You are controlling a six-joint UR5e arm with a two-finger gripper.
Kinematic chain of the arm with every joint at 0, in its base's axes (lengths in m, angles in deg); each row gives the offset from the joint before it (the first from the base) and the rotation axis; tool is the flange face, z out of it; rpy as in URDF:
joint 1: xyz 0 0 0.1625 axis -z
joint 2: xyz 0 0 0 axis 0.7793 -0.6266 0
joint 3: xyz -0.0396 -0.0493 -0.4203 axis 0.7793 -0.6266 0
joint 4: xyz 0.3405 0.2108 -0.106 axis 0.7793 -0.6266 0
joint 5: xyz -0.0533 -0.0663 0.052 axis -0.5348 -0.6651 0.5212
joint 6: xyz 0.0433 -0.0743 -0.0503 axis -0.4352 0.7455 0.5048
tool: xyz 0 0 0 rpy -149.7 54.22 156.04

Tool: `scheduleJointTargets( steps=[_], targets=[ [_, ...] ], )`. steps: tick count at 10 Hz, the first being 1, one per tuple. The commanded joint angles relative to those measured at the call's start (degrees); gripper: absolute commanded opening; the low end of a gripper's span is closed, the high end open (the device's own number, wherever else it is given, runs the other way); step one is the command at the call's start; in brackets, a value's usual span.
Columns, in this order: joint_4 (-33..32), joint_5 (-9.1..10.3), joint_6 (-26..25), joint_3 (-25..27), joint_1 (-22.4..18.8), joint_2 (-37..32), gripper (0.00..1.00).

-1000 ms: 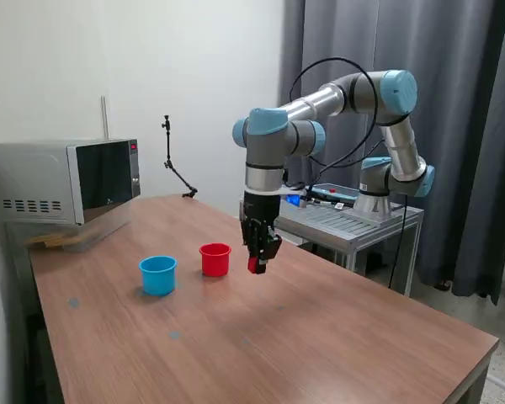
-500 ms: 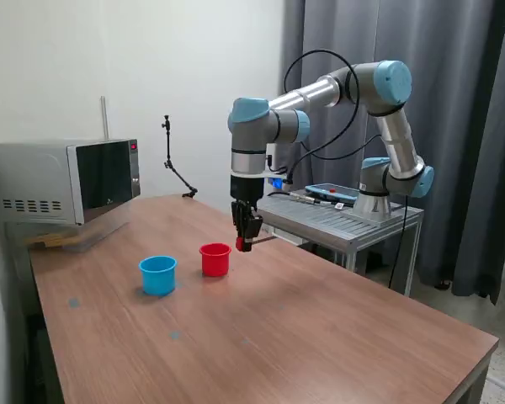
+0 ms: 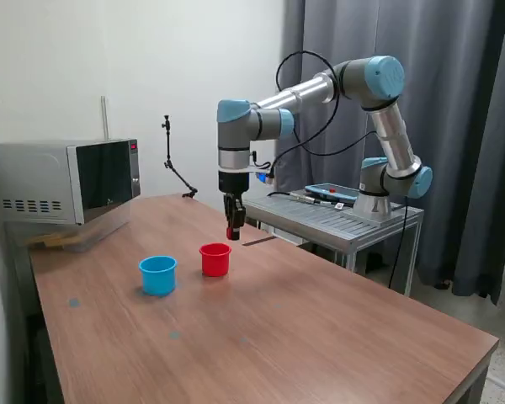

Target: Place red objects in the red bin, and blue objects in the blue bin.

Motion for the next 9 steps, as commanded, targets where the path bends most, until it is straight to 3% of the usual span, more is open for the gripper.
scheduleJointTargets(
  steps=[1,6,9],
  targets=[
    [0.0,0.09,-0.1,1.5,2.2,-0.5,0.0],
    [-0.1,0.27,-0.3,6.4,7.2,-0.6,0.0],
    [-0.5,0.18,-0.3,6.6,9.4,-0.6,0.0]
  ],
)
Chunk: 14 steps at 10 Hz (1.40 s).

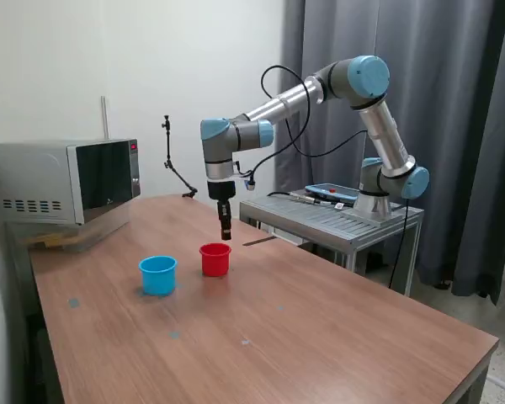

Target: Place red objects in the red bin, and blue objects in the blue bin.

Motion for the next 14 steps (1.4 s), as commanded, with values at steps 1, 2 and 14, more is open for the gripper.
scheduleJointTargets(
  steps=[1,2,14],
  targets=[
    [-0.9,-0.01,-0.1,0.0,2.0,0.0,0.0],
    [-3.3,-0.01,0.1,0.0,2.2,0.1,0.0],
    [-3.9,0.16,0.2,0.8,2.4,0.8,0.0]
  ],
)
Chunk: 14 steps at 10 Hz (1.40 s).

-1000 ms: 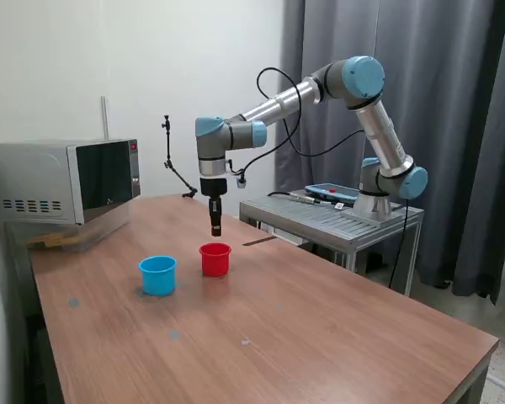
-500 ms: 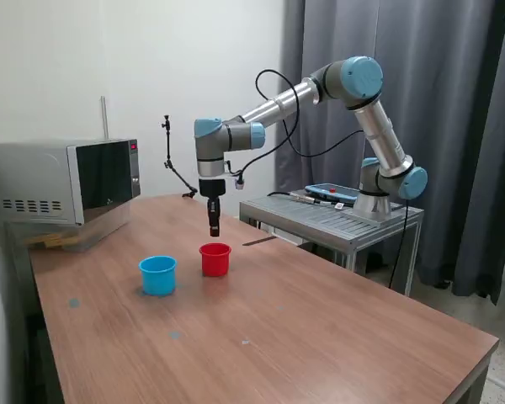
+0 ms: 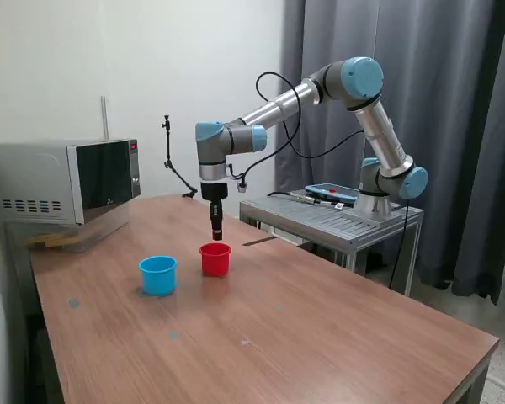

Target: Place red objects in the red bin, and blue objects in the blue bin.

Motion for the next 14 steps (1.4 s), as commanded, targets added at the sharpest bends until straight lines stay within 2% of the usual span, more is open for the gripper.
scheduleJointTargets(
  steps=[1,8,10,12,13,14],
  targets=[
    [-0.1,0.01,-0.1,0.0,0.0,0.0,1.0],
    [0.1,-0.07,-0.4,-0.4,0.0,0.0,1.0],
    [0.7,0.1,0.9,-0.1,-0.1,-1.1,1.0],
    [5.1,0.97,11.7,0.3,-0.4,-4.8,1.0],
    [7.7,2.11,16.0,0.3,-0.5,-7.8,1.0],
    [9.9,2.38,19.2,0.1,-1.6,-11.0,1.0]
  ],
)
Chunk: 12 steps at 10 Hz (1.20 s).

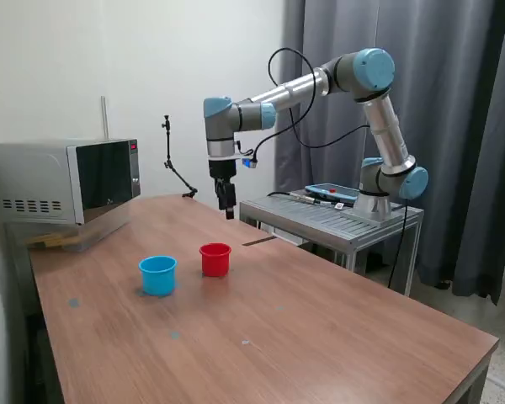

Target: Place red objects in the red bin, and blue objects in the blue bin.

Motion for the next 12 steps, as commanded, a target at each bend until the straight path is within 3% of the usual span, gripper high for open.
scheduleJointTargets(
  steps=[1,3,5,8,10,12],
  targets=[
    [8.0,0.83,9.3,-0.2,-1.9,-7.7,1.0],
    [13.2,0.91,14.2,-2.3,-3.8,-11.7,1.0],
    [21.2,0.91,14.4,-5.5,-5.7,-14.3,1.0],
    [23.0,1.53,14.1,-5.6,-7.3,-20.0,1.0],
    [23.1,1.53,13.9,-5.0,-10.7,-20.7,1.0],
    [23.1,1.53,13.3,-1.5,-10.9,-25.7,1.0]
  ],
)
